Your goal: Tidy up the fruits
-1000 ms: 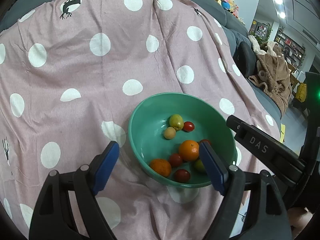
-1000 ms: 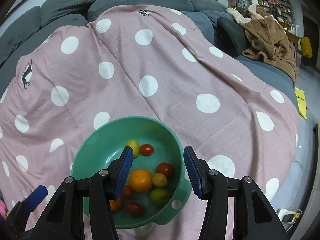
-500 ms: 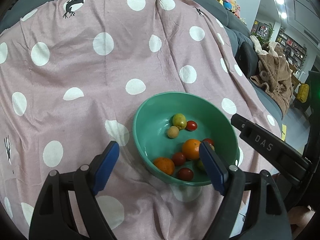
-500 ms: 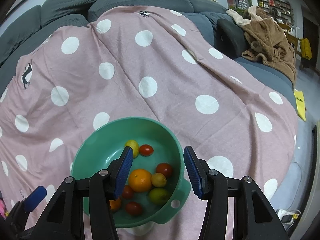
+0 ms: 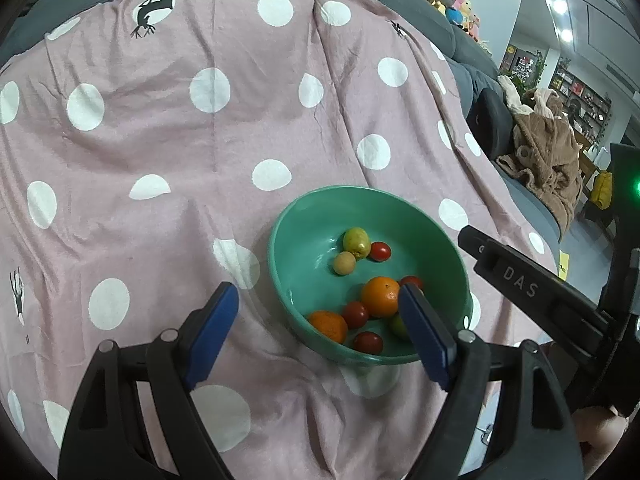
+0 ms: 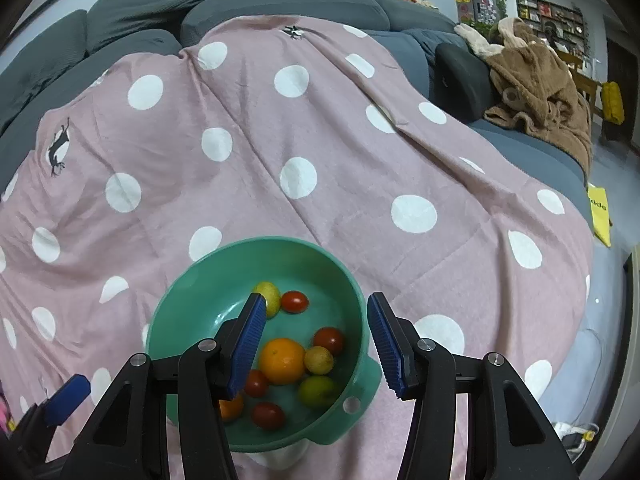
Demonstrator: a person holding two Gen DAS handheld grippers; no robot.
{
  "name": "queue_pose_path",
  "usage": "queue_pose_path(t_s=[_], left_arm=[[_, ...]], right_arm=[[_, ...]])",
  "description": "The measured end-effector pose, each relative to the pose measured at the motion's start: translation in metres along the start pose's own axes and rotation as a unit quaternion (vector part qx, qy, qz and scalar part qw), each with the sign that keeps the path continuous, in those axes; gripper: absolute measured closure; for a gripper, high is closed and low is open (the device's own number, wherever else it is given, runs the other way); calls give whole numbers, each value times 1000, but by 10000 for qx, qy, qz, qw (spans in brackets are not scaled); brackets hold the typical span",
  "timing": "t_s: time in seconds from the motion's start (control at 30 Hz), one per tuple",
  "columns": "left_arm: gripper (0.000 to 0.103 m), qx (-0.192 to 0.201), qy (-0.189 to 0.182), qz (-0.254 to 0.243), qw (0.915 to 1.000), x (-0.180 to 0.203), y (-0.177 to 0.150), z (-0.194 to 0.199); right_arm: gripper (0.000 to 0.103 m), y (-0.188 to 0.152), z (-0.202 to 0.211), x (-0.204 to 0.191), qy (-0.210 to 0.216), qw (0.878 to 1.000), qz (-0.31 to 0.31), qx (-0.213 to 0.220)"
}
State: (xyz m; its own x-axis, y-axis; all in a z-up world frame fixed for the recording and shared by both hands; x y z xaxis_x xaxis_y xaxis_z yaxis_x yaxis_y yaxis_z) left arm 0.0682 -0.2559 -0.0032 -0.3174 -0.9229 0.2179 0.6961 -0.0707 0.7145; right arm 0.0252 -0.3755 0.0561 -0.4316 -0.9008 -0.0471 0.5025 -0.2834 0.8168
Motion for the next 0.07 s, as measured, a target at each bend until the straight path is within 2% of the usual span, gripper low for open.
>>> queue_pose_path(t_s=[0.07], left_arm=[[21,23,6,25,10000,-2,-1,4]], right_arm=[[50,0,2,-3,14,10000,43,27]])
Point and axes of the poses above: each gripper's, at about its wrist camera, not at the fingertips, and z roughly against the way its jaws point, x to its right, y to its top, the point moved 6 cm from there along -z, roughly the way its jaws point, and after that the axes turned 2 degrees about -y, right-handed, at the moved point
